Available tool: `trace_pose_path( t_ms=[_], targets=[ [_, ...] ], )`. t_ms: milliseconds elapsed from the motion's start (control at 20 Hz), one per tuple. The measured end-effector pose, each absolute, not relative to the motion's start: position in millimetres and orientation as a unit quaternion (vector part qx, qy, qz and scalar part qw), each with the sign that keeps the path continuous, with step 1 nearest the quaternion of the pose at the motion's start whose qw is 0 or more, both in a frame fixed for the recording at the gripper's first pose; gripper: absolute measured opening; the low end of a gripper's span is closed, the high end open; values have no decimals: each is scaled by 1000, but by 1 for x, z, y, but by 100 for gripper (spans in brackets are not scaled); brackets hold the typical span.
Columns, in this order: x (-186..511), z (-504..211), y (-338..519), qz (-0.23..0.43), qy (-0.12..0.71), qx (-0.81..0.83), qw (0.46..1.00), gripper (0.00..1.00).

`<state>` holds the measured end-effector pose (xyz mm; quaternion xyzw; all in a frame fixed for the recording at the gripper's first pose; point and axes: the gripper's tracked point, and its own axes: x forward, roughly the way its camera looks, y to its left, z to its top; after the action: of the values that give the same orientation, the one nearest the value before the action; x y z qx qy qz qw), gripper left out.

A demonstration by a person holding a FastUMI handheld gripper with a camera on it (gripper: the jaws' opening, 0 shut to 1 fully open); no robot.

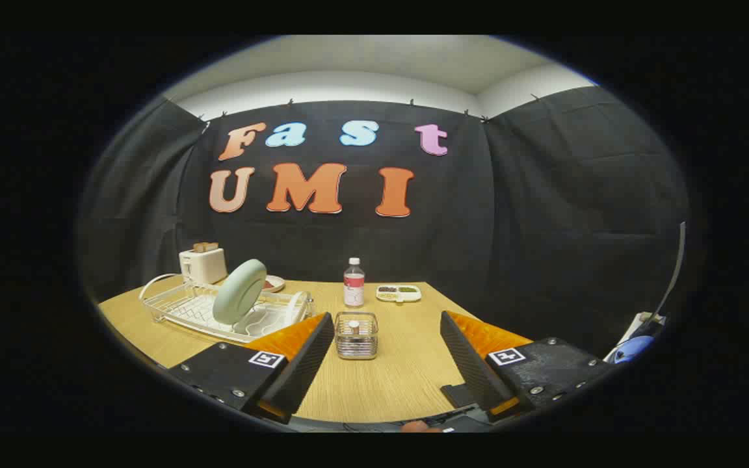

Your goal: Take the plate from the dish rack, then take the spoon from the basket and place it into the plate.

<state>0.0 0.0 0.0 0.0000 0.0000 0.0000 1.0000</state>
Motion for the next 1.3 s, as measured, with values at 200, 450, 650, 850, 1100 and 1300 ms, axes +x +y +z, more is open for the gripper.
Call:
trace_pose_path(
  t_ms=[200, 450, 650, 850, 1100, 1300],
  targets=[
    [-2, 0, 7, 8, 1, 2, 1000, 98],
    [-3, -1, 15, 15, 5, -1, 1000, 98],
    [-3, -1, 24, 23, 10, -7, 1000, 98],
    [0, -3, 31, 29, 15, -11, 999, 98],
    [14, 11, 46, 40, 22, -5, 999, 98],
    [33, 43, 79, 67, 26, -3, 997, 98]
  ],
)
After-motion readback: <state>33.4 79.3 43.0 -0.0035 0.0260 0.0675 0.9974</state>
